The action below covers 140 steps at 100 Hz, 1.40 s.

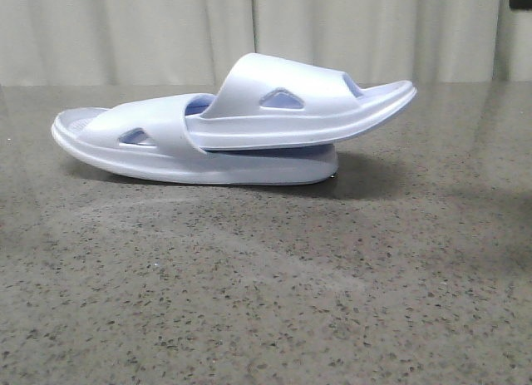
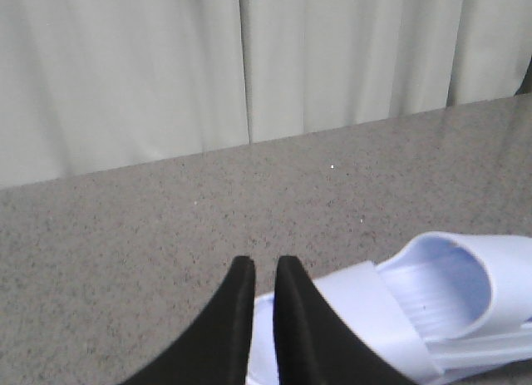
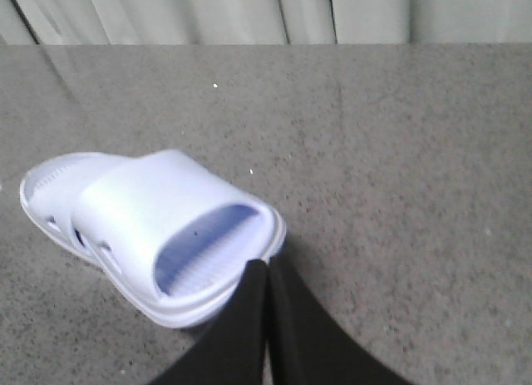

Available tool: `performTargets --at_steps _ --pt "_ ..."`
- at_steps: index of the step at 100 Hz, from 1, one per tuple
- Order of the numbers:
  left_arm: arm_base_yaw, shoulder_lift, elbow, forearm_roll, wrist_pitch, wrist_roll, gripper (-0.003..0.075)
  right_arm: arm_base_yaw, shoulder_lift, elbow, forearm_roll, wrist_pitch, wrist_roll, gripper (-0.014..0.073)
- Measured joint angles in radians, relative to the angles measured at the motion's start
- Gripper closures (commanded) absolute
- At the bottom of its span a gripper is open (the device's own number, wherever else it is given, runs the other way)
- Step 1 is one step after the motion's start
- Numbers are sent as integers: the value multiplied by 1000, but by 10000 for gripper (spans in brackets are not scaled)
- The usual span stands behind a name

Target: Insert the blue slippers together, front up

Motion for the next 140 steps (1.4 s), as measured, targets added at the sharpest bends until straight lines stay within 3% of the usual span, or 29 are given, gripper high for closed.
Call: performTargets --at_steps 22,39,74,140 --pt "-12 -167 194 -58 -103 -1 705 104 -178 215 112 -173 0 671" --pt "-12 -294 261 -92 -137 -1 705 111 -280 295 143 -193 0 672" --pt "-12 -326 263 -140 -137 1 705 111 -295 303 149 -83 0 672" --pt "-12 -326 275 -141 -142 -1 705 111 -295 303 149 -77 0 672"
